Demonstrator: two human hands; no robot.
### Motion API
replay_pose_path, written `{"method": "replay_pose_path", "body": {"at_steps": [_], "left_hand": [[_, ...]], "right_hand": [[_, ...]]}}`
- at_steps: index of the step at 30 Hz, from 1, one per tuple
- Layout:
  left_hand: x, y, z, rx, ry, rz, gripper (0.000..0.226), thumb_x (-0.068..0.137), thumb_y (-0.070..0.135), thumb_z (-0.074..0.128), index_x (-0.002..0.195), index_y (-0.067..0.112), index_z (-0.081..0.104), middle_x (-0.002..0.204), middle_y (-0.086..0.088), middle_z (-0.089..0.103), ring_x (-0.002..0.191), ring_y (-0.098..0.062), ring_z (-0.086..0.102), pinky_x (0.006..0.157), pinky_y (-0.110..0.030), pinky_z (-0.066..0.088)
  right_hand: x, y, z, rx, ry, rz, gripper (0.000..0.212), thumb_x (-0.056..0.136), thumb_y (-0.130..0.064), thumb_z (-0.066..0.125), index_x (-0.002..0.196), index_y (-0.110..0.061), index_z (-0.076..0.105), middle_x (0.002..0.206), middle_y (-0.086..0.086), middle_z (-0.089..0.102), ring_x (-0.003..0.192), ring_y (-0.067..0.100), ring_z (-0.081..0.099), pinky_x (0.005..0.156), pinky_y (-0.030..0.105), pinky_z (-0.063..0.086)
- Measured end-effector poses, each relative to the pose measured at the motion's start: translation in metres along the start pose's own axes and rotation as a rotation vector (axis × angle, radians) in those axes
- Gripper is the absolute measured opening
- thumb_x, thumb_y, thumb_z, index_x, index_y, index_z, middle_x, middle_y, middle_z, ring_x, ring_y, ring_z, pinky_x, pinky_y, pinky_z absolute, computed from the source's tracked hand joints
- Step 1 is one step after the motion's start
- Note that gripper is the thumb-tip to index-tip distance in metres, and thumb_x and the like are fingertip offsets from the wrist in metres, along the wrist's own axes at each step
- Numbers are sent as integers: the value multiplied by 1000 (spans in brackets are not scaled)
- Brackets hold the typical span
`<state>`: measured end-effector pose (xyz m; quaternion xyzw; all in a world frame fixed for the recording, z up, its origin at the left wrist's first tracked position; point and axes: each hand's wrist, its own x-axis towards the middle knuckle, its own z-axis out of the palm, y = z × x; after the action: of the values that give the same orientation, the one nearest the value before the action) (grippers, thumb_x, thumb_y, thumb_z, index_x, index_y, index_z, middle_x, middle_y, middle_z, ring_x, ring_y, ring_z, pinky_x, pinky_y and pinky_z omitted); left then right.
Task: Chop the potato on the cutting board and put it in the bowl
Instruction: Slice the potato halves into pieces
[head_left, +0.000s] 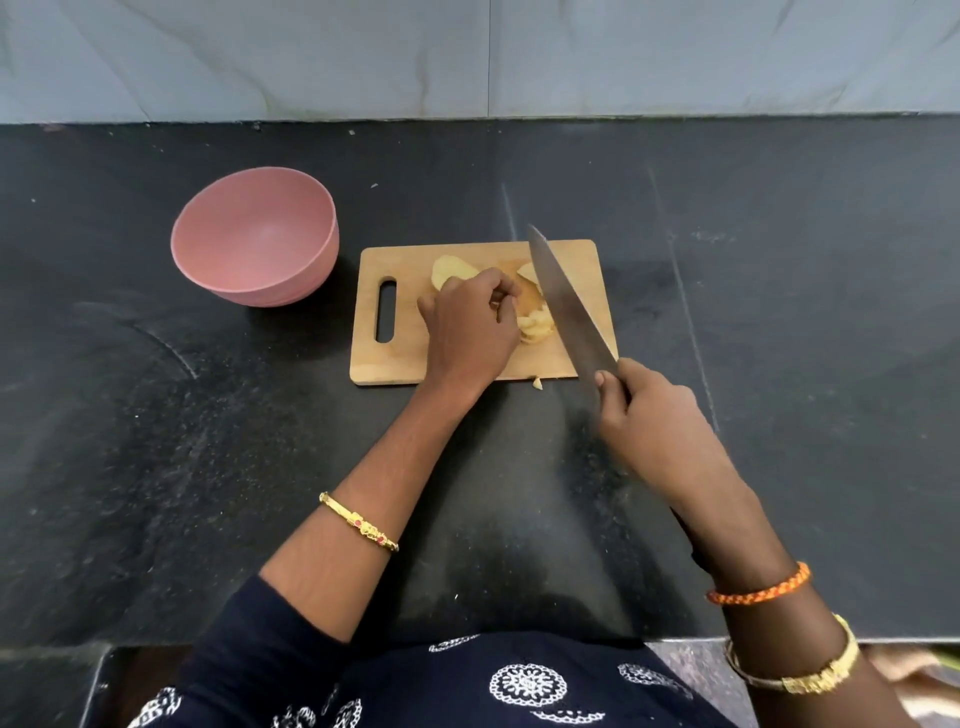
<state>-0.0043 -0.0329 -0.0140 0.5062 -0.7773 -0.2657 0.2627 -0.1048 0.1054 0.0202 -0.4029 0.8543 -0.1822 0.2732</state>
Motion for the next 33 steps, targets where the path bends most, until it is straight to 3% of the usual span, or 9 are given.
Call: {"method": "replay_pose_path", "body": {"at_steps": [3,7,10,14,16,21,26,30,33], "left_hand": [[26,4,-1,170,-83,187,31,90,8,50,113,23,65,118,6,62,117,-17,42,86,-28,22],[65,14,3,477,-433,339,47,89,10,54,133,27,49,140,2,44,132,-23,31,103,-42,25],[85,13,4,452,-597,377,52,87,7,58,134,27,47,140,0,43,128,-22,38,104,-42,31],[95,15,1,360,-743,410,48,86,10,63,129,30,53,128,2,43,117,-15,40,97,-29,34],[98,18,2,383,-781,433,42,85,17,66,123,33,58,121,3,44,111,-14,42,95,-29,35],[88,19,2,359,-615,381,32,84,26,67,116,24,64,99,4,48,91,-12,47,77,-25,35],[62,19,16,216,-364,193,32,80,25,72,110,14,68,107,-3,66,93,-16,60,79,-24,44],[59,16,20,156,-315,108,32,75,29,77,102,13,70,95,0,68,81,-11,56,73,-23,44],[64,13,24,176,-306,75,27,74,38,75,90,16,68,84,5,62,77,-12,57,66,-27,46]], "right_hand": [[11,1,-7,65,35,7,31,99,-32,37,79,-11,47,70,8,55,62,25,50,49,28,31],[27,3,-9,131,14,64,33,99,-31,38,75,-11,46,68,6,52,60,22,48,58,31,44],[35,7,-8,157,26,85,36,99,-31,38,69,-12,42,64,5,51,60,22,47,61,33,45],[43,12,-10,181,36,117,36,99,-34,38,82,-5,52,68,7,57,60,24,51,62,37,49],[47,14,-10,193,34,117,36,98,-35,38,84,-5,52,69,8,58,55,24,51,61,36,49],[45,13,-9,190,-5,79,35,98,-35,39,77,-9,48,65,7,58,48,21,47,53,33,46],[42,15,-4,188,-51,71,36,99,-35,40,78,-8,49,61,4,55,46,19,45,50,30,43],[41,20,-3,219,-39,94,38,99,-35,41,66,-15,40,61,4,53,46,18,43,47,26,39],[42,24,-6,218,-24,107,37,98,-36,40,68,-15,42,63,5,55,46,19,45,44,25,38]]}}
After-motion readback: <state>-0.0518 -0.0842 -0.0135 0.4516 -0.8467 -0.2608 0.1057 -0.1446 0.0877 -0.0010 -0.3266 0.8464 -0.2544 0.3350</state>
